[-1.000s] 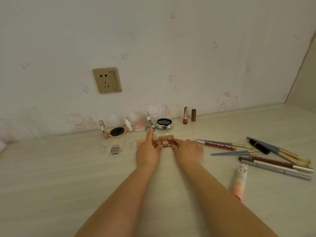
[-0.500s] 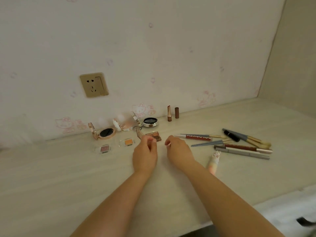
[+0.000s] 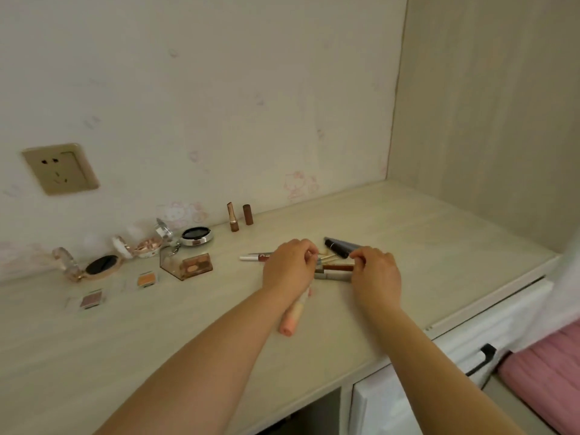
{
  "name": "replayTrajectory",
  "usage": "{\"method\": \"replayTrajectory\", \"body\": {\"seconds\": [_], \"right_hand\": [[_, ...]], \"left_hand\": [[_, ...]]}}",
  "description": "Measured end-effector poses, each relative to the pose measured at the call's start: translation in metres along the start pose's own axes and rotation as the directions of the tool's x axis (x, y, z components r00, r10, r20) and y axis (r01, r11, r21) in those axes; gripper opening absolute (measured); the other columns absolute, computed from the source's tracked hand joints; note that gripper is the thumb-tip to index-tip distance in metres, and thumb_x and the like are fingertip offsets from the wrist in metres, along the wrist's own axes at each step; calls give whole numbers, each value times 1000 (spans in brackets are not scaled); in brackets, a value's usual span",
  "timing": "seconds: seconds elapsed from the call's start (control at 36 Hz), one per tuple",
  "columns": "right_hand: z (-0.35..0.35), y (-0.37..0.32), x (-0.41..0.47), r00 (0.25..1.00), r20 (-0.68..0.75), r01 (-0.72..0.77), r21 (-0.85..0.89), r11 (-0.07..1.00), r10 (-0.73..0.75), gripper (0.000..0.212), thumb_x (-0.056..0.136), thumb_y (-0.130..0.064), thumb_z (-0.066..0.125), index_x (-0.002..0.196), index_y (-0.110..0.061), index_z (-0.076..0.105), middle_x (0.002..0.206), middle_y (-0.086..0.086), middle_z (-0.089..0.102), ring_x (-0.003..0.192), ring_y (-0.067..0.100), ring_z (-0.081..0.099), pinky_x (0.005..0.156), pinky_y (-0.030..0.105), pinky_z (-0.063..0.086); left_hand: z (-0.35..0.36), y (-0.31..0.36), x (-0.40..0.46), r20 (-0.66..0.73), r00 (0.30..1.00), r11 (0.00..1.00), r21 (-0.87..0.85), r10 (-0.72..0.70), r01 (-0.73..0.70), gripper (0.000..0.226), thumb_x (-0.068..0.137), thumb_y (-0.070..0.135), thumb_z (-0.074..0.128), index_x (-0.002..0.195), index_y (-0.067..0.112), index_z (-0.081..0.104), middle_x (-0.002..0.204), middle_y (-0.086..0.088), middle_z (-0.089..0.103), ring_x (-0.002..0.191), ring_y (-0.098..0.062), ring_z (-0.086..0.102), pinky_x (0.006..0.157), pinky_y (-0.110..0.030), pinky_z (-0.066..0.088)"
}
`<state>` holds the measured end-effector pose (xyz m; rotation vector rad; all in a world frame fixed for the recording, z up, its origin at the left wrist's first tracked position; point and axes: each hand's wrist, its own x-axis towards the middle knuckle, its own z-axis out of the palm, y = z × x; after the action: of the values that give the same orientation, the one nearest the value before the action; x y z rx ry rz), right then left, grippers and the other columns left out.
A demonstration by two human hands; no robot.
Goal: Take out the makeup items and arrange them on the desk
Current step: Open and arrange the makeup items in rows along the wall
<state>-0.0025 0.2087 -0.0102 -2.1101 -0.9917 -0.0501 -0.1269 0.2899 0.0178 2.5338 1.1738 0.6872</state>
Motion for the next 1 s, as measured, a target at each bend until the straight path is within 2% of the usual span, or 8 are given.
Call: {"method": "replayTrajectory", "body": {"seconds": [0.19,0.33,0.53,0.64,0.72,0.83,0.94,1.0], "right_hand": [[10,-3,32,994,30,110,-227,968,-106,30,96,-23,39,111,-16,64,108,5,63,104,26,49,83,34,37],[21,-3,45,983,174,113,-365,924,-51,36,94,-41,39,113,-19,61,113,4,58,107,24,47,82,32,37],[26,-3,53,983,182,88,-372,924,-21,33,92,-39,43,112,-19,60,112,4,55,107,24,45,83,33,35],[28,0,52,990,130,97,-310,946,-59,30,94,-37,46,115,-19,59,113,4,55,108,24,44,85,33,35],[24,2,52,988,59,153,-159,975,-145,25,92,-29,54,111,-14,61,111,7,59,105,28,47,83,36,35],[14,-7,41,974,6,223,183,958,-228,15,90,-15,57,103,-8,59,96,5,59,92,24,50,76,34,38],[4,-32,19,984,74,84,605,791,-161,7,93,-12,53,98,-17,53,82,-8,58,75,8,54,61,12,39],[3,-49,8,982,162,-61,756,652,-97,8,95,-13,51,98,-16,56,79,-6,58,72,5,54,63,13,42]], "left_hand": [[28,12,44,168,979,953,260,116,-157,37,93,14,43,129,22,52,126,-3,52,116,-25,41,89,-37,43],[39,14,64,250,961,904,373,118,-208,43,93,14,41,134,27,48,134,-1,47,120,-25,38,90,-36,38],[45,5,72,207,976,961,245,73,-124,34,92,13,48,123,22,59,121,-4,55,108,-26,54,89,-37,44],[39,3,72,128,984,961,228,127,-154,26,92,28,54,116,23,61,113,-2,58,103,-23,54,82,-36,43],[26,7,67,59,985,972,163,160,-167,27,91,36,55,112,19,61,110,-2,59,100,-22,55,80,-35,42],[5,11,47,5,982,978,81,190,-190,27,93,37,51,111,18,58,107,-1,62,90,-21,58,72,-32,42],[-18,5,23,-49,983,984,-11,176,-177,28,92,36,54,110,17,62,103,-3,63,91,-20,59,75,-34,44],[-27,0,10,-92,982,982,-74,166,-173,27,92,33,55,110,15,64,101,-5,64,90,-21,59,76,-34,45]]}}
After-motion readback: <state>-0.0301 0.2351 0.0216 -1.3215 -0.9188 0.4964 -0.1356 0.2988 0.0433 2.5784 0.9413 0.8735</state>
